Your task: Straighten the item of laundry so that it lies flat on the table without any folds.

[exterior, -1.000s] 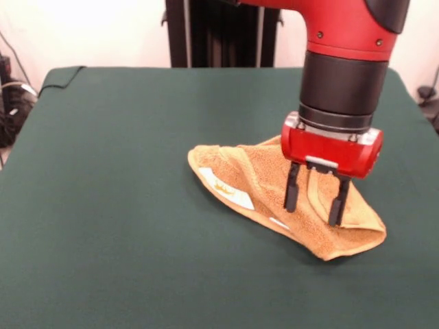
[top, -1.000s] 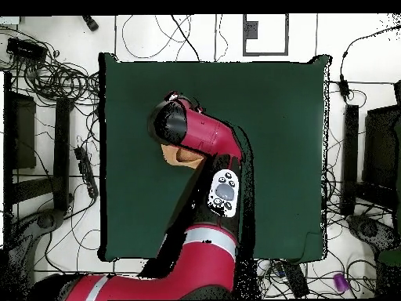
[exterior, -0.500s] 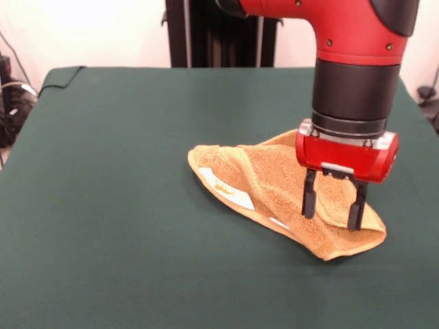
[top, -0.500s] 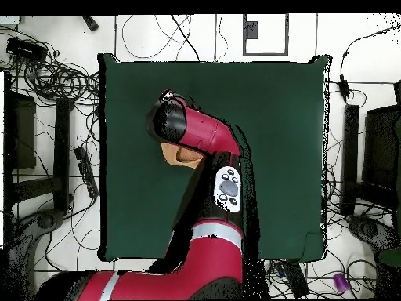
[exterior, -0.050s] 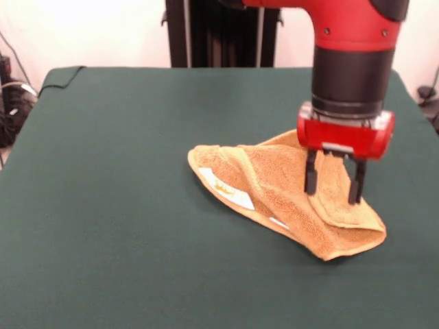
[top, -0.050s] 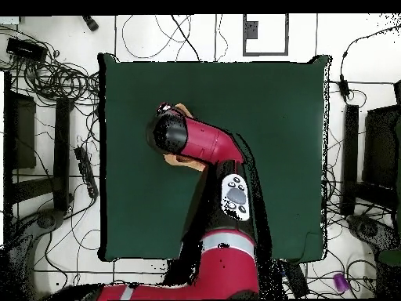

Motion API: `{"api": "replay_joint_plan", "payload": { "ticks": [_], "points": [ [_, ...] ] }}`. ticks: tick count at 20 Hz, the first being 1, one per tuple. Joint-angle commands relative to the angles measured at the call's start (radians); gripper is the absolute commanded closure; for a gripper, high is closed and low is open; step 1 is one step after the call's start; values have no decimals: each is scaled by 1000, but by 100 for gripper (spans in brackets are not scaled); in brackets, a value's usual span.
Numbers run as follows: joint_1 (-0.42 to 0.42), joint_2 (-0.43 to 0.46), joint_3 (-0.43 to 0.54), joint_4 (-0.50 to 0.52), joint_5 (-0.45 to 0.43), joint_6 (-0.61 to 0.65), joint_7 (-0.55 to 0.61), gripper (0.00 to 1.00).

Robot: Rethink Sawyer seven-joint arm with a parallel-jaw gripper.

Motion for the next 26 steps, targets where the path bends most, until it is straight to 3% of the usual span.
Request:
{"api": "replay_joint_plan", "payload": {
  "ticks": [1, 8, 14, 26],
  "points": [
    [-81, -142, 169, 282, -96, 124, -85, 0],
    [-147, -226, 219, 363, -170, 159, -76, 0],
    [-159, -188, 237, 343, -265, 62, -60, 0],
    [-161, -187, 293, 357, -293, 28, 27, 0]
  ]
}}
